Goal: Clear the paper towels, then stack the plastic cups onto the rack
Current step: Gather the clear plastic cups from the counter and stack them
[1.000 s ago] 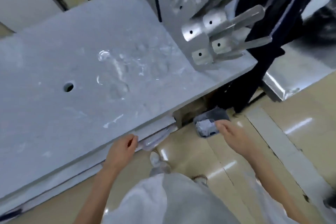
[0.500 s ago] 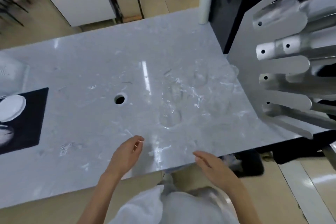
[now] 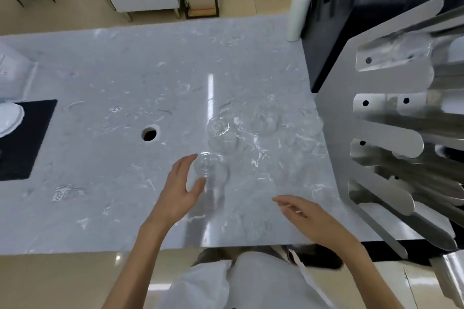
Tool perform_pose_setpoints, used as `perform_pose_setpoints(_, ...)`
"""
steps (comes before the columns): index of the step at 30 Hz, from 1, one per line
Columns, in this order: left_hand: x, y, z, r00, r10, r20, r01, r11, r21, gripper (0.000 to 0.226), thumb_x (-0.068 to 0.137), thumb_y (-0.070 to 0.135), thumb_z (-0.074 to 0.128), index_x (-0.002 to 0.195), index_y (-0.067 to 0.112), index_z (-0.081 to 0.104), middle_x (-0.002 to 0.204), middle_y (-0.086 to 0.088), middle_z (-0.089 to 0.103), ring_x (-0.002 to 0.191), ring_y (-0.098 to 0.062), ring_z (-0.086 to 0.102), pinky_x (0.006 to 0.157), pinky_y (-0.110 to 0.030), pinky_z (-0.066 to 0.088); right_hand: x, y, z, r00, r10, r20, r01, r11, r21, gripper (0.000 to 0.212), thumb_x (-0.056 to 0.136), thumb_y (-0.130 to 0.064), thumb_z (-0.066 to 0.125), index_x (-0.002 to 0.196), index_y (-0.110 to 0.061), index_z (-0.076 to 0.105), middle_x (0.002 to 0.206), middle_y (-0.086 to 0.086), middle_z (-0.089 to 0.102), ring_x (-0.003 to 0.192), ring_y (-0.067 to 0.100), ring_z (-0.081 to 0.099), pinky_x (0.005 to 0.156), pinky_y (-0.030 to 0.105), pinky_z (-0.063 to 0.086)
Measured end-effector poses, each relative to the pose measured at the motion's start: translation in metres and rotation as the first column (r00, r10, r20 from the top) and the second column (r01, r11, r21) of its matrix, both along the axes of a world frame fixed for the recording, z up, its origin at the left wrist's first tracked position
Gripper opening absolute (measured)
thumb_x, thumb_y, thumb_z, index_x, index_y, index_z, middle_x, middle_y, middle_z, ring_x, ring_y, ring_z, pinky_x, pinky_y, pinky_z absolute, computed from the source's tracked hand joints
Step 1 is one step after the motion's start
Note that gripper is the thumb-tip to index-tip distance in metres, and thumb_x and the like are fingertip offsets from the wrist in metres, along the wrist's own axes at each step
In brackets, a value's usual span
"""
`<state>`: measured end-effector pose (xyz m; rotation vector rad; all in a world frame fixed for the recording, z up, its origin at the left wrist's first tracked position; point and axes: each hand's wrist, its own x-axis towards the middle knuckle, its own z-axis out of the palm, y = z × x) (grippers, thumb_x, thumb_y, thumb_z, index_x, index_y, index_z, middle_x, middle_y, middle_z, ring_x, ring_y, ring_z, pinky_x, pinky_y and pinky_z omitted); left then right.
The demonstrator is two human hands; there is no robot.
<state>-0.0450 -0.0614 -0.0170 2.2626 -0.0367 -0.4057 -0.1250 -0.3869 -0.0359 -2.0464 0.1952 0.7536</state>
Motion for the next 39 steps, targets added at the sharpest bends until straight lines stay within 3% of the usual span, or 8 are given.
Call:
perform_pose_setpoints(9,0.005,-0.018,-0.002,0.997,0.059,0.053,-0.059,0.998,0.015,0.069,0.096,0.048,0.063,0.155,0.036,0.030,0.157,0.015,0.029,0.144,-0.011,0.037,0.116,-0.038,0.039,0.039,0.015,0.001,0.993,0.114,0.012,-0.114,0.993,0.034,0.029,0.099,-0.044,0.046,0.124,-0.055,0.057,0.126,-0.032,0.058,0.116,-0.010,0.054,0.103,0.023,0.044)
perform_pose_setpoints(13,0.020,-0.020,-0.009,0.997,-0.036,0.065,0.030,0.996,0.081,0.073,0.094,0.048,0.067,0.157,0.037,0.031,0.164,0.007,0.024,0.147,-0.012,0.031,0.113,-0.033,0.038,0.043,0.038,-0.001,0.997,0.073,-0.023,-0.072,0.996,0.057,0.028,0.099,-0.042,0.048,0.122,-0.054,0.060,0.126,-0.027,0.060,0.118,-0.007,0.055,0.104,0.026,0.044)
perform_pose_setpoints(17,0.032,-0.015,-0.020,0.983,-0.159,0.087,0.153,0.986,0.073,0.063,0.092,0.039,0.071,0.147,0.042,0.041,0.148,0.006,0.041,0.133,-0.016,0.048,0.106,-0.037,0.049,0.056,0.068,-0.001,0.999,-0.021,-0.027,0.022,0.999,0.035,0.035,0.100,-0.045,0.046,0.132,-0.038,0.059,0.137,-0.020,0.058,0.129,0.004,0.052,0.110,0.028,0.038)
perform_pose_setpoints(22,0.039,0.033,-0.023,0.962,0.139,-0.236,-0.219,0.908,-0.356,0.047,0.085,0.030,0.076,0.115,0.044,0.043,0.127,-0.004,0.052,0.102,-0.020,0.068,0.076,-0.023,0.060,0.073,0.117,0.008,0.954,-0.246,-0.172,0.272,0.951,0.149,0.075,0.090,-0.066,0.047,0.155,-0.038,0.024,0.154,-0.010,0.039,0.142,0.011,0.039,0.118,0.040,0.031)
perform_pose_setpoints(26,0.023,0.085,-0.035,0.874,0.147,-0.462,-0.424,0.693,-0.582,0.031,0.099,-0.001,0.060,0.113,0.022,0.043,0.132,-0.026,0.052,0.108,-0.041,0.073,0.081,-0.037,0.064,0.083,0.175,0.013,0.926,-0.315,-0.207,0.373,0.848,0.377,0.068,0.081,-0.067,0.060,0.144,-0.055,0.036,0.145,-0.012,0.050,0.123,0.008,0.060,0.091,0.026,0.055)
perform_pose_setpoints(29,0.016,0.117,-0.034,0.867,-0.025,-0.497,-0.287,0.792,-0.539,0.039,0.093,0.007,0.066,0.122,0.024,0.045,0.123,-0.019,0.060,0.099,-0.012,0.075,0.071,-0.014,0.056,0.094,0.213,0.007,0.910,-0.398,-0.117,0.404,0.788,0.465,0.063,0.080,-0.051,0.074,0.136,-0.055,0.047,0.137,-0.016,0.053,0.110,0.001,0.066,0.094,0.032,0.056)
perform_pose_setpoints(33,0.023,0.136,-0.033,0.807,-0.266,-0.528,-0.041,0.865,-0.499,0.085,0.077,0.030,0.082,0.144,0.047,0.033,0.139,0.000,0.053,0.111,0.005,0.064,0.086,-0.015,0.055,0.106,0.245,0.013,0.981,-0.191,0.042,0.170,0.937,0.304,0.076,0.073,-0.056,0.076,0.139,-0.056,0.038,0.139,-0.023,0.048,0.115,-0.012,0.055,0.094,0.013,0.046)
perform_pose_setpoints(39,0.046,0.125,-0.061,0.957,-0.100,-0.271,-0.038,0.888,-0.459,0.084,0.071,0.037,0.091,0.133,0.047,0.035,0.140,0.015,0.045,0.137,0.001,0.043,0.099,-0.007,0.045,0.127,0.255,0.034,0.917,0.378,0.124,-0.368,0.925,-0.096,0.086,0.091,-0.039,0.065,0.153,-0.051,0.007,0.162,-0.022,0.000,0.147,0.001,0.008,0.120,0.030,0.020)
